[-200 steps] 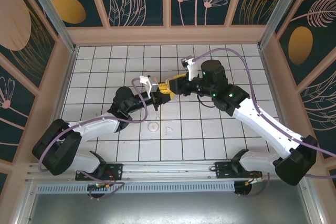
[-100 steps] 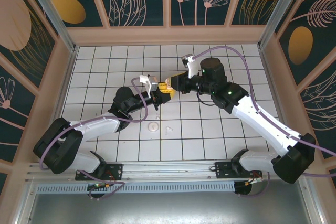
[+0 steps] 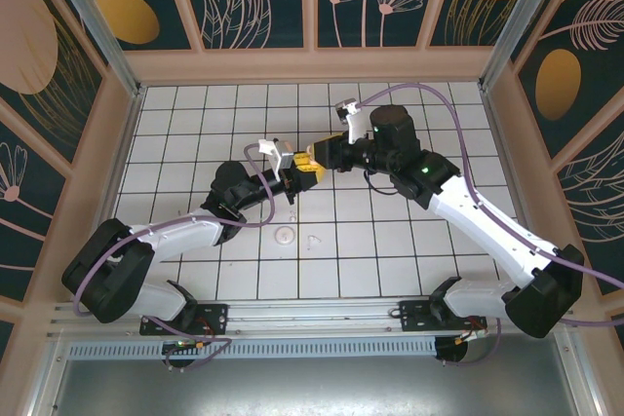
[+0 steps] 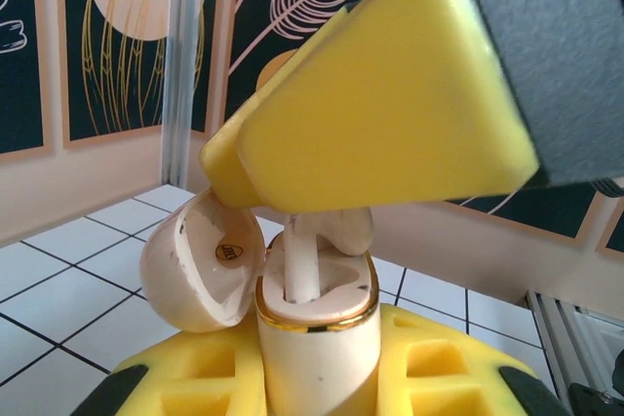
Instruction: Insert the wireless bluetooth earbuds into the charging case
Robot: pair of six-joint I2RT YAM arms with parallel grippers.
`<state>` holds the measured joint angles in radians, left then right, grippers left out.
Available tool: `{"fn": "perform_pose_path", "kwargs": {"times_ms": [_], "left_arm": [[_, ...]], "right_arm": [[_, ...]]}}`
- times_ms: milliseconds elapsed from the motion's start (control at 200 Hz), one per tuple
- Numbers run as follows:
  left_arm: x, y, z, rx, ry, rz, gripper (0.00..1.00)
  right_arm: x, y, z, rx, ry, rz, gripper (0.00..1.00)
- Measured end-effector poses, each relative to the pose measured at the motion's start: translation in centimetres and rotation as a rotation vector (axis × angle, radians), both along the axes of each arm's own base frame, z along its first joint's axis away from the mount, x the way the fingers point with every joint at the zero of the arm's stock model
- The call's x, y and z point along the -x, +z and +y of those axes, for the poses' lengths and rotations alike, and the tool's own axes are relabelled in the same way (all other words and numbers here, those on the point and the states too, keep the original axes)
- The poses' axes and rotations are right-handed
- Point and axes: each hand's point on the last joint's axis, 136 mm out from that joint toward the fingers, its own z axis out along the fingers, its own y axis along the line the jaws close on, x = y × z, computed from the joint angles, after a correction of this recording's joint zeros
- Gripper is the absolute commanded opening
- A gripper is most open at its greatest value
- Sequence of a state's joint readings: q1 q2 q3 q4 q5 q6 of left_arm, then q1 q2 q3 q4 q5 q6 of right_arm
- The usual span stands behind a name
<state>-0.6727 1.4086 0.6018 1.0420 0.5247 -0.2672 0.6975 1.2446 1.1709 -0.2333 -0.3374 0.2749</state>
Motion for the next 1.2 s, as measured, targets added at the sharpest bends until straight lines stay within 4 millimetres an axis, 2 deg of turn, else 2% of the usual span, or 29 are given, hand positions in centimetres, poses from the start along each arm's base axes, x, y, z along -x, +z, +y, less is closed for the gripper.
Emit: {"fn": "perform_pose_path", "kwargs": {"times_ms": [480, 751, 956, 1201], "left_arm": [[-0.5, 0.1, 0.2, -0.006, 0.037, -0.023, 0.13], [-0.7, -0.1, 0.3, -0.020, 0.053, -0.040, 0.13], [-1.1, -0.8, 0.3, -0.050, 0.071, -0.040, 0.13], [-1.1, -1.2, 0.3, -0.067, 0.075, -0.038, 0.13]], "right_arm": [[-0.1, 0.1, -0.4, -0.006, -0.050, 0.053, 0.43], [0.4, 1.2, -1.3, -0.036, -0.082, 0.066, 0.43], [0.8, 2.2, -2.3, -0.052, -0.126, 0.086, 0.39], [1.5, 1.1, -2.8, -0.031, -0.151, 0.163, 0.32]]}}
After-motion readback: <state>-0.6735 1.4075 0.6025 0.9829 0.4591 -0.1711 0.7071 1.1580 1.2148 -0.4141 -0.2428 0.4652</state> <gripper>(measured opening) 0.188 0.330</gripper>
